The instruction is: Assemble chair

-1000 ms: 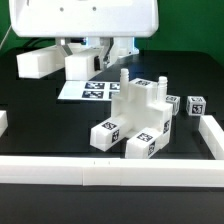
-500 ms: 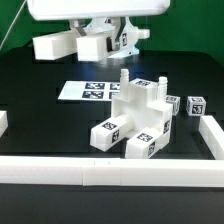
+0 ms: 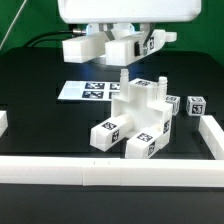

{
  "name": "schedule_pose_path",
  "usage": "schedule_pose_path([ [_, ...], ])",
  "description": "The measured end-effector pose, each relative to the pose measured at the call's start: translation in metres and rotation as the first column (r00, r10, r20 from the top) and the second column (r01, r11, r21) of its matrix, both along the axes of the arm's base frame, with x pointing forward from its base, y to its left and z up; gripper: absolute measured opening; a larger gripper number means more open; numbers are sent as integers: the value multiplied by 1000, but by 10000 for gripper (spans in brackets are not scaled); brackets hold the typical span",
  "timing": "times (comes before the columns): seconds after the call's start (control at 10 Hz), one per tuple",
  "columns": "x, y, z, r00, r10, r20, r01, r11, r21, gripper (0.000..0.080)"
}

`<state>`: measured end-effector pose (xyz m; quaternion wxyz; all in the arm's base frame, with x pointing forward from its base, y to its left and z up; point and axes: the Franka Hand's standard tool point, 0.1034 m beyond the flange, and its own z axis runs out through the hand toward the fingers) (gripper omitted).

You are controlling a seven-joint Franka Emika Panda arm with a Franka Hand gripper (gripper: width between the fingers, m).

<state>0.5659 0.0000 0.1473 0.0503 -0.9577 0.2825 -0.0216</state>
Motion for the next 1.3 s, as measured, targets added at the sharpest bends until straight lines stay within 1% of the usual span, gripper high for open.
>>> schedule_pose_path([
  [0.1,0,2,-1,997,-70,-8,70,997,6,284],
  [0.2,0,8,-1,989,-145,-31,145,989,9,284],
  [0.3,6,15,-3,981,-192,-36,193,981,9,284],
  [0.4,10,16,-6,982,-188,-36,188,982,4,284],
  [0.8,9,15,-11,982,-186,-42,186,983,2,284],
  [0.9,13,13,-17,984,-174,-47,174,985,-7,284],
  [1.0,24,14,-20,982,-182,-55,182,983,-11,284],
  [1.1,33,18,-18,979,-193,-61,193,981,-10,284],
  [1.2,36,21,-16,981,-187,-56,187,982,-8,284],
  [1.3,35,21,-18,981,-185,-58,185,983,-9,284],
])
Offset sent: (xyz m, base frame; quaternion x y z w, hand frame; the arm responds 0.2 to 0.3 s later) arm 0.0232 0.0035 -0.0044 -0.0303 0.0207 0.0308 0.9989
